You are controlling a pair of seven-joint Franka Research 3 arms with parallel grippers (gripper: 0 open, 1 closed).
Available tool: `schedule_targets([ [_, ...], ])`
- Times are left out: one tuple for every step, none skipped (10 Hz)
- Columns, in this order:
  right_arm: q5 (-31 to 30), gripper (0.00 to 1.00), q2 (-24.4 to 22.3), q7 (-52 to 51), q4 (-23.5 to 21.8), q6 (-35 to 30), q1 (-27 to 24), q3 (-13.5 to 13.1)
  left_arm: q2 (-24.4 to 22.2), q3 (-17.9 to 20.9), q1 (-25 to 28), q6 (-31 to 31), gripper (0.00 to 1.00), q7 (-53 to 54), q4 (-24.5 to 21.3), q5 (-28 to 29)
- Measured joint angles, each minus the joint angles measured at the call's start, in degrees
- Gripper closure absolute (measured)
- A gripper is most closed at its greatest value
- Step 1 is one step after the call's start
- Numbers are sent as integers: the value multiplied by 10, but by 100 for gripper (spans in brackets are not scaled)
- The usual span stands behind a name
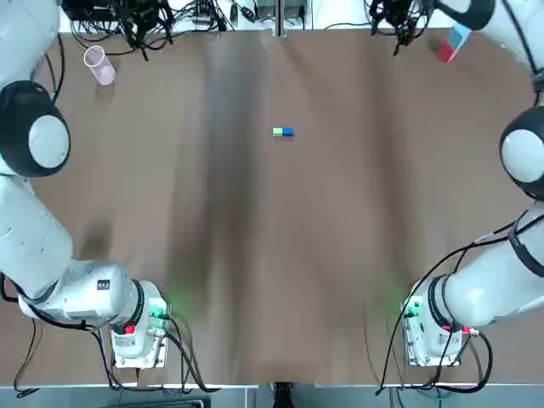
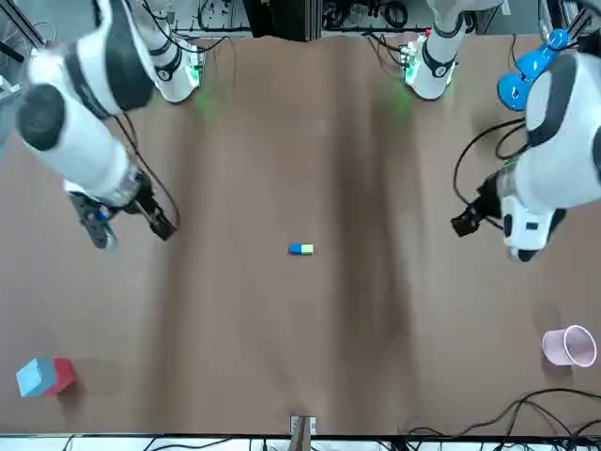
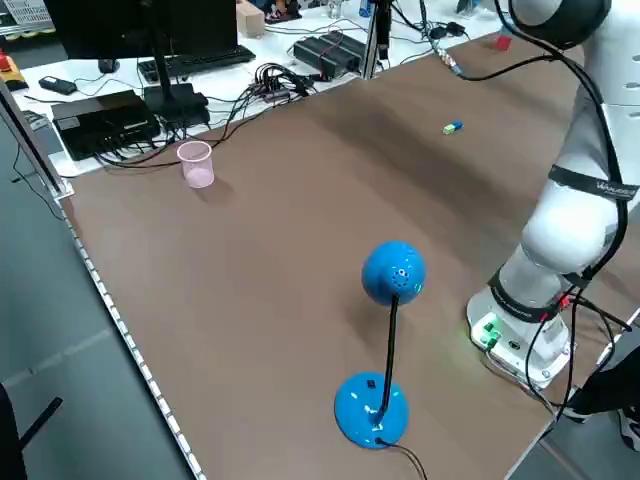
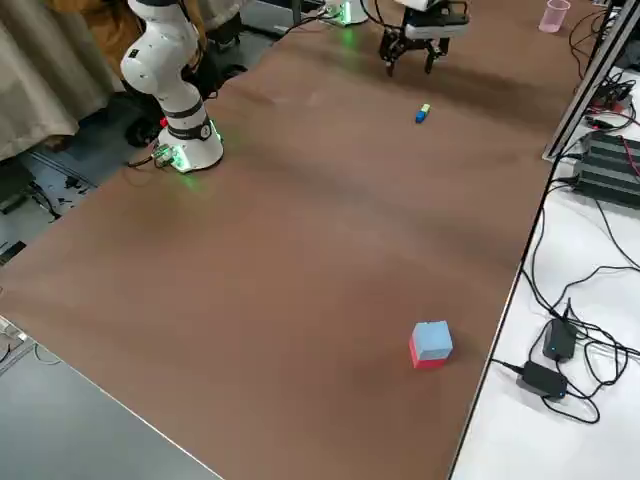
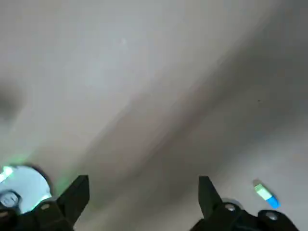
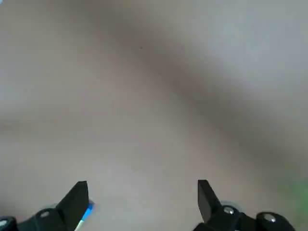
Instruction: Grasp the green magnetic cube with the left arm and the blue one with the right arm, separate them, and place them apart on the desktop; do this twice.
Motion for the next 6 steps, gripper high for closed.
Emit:
schedule_targets([
  [0,0,20,72,2,43,22,0,17,0,-23,28,0,-67,-9,-2],
  [-4,0,42,159,3,88,51,0,33,-1,-44,61,0,-131,-18,-11],
  [-12,0,65,237,5,124,84,0,49,-1,-56,103,0,-197,-24,-29],
  [-15,0,89,308,6,159,109,0,66,-1,-64,146,0,-254,-26,-43],
  [-15,0,116,379,9,201,122,0,85,-1,-72,184,0,-294,-28,-55],
  [-15,0,147,435,13,234,130,0,104,-2,-82,217,0,-319,-28,-72],
])
